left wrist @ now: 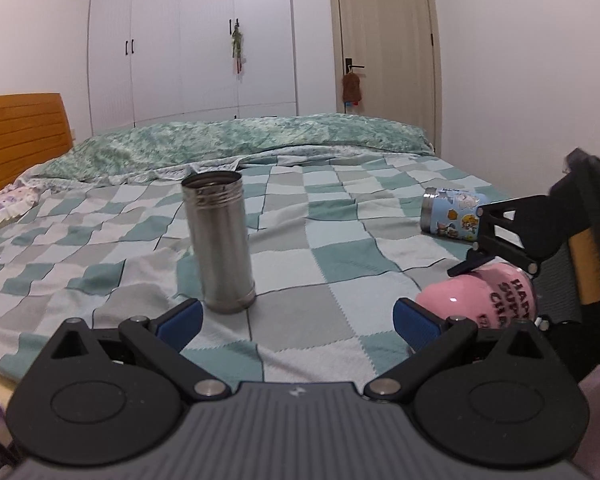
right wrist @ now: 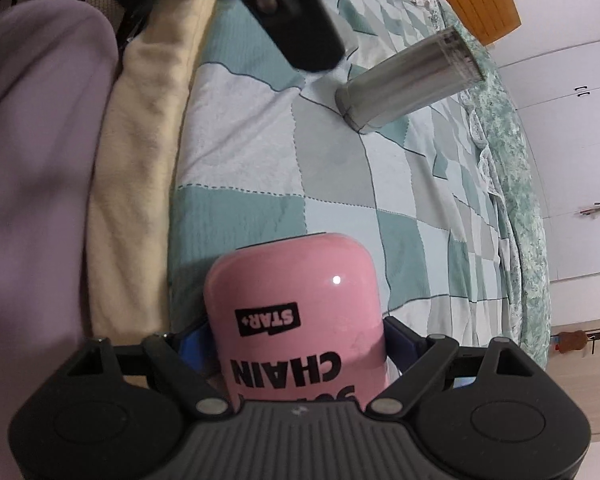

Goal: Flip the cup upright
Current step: 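Rotate the left tool to swing the pink cup rim-up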

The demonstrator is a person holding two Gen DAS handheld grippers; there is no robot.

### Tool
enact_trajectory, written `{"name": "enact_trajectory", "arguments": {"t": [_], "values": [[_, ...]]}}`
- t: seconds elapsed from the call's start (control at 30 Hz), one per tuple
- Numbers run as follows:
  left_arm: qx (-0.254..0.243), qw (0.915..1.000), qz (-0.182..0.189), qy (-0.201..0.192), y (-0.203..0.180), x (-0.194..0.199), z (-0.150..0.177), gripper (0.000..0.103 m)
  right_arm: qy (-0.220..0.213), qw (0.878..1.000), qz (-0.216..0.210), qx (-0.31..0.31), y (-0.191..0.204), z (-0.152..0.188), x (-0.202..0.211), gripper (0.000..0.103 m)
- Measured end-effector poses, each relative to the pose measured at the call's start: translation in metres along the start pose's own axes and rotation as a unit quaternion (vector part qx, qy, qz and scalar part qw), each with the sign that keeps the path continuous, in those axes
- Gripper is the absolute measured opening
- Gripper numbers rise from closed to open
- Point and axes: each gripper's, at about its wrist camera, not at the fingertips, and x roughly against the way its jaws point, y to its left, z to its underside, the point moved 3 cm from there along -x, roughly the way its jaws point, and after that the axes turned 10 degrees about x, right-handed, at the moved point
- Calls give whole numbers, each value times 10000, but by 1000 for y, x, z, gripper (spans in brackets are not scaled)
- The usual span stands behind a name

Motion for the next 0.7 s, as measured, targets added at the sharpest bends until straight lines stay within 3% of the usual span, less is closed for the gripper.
{"name": "enact_trajectory", "arguments": {"t": [0.27, 0.3, 0.37, 0.43, 0.57, 0.7], "values": [[-100, 9999, -71, 39, -4, 4, 5, 103, -208, 9989, 61, -408, 8, 2, 8, 88], [-134, 9999, -69, 39, -6, 5, 4, 103, -222, 9987, 87, -447, 8, 3, 9, 90], [-214, 9998, -34, 37, -9, 7, 4, 103, -374, 9970, 208, -647, 7, 10, 18, 103], [-343, 9994, -19, 42, -14, 8, 4, 103, -560, 9941, 155, -915, 7, 20, 30, 103], [-579, 9983, 59, 48, -26, 7, 1, 103, -1029, 9813, 328, -1596, 14, 49, 63, 103], [-900, 9952, 363, 140, -42, -1, -2, 103, -1254, 9565, 569, -2572, 23, 86, 84, 103]]}}
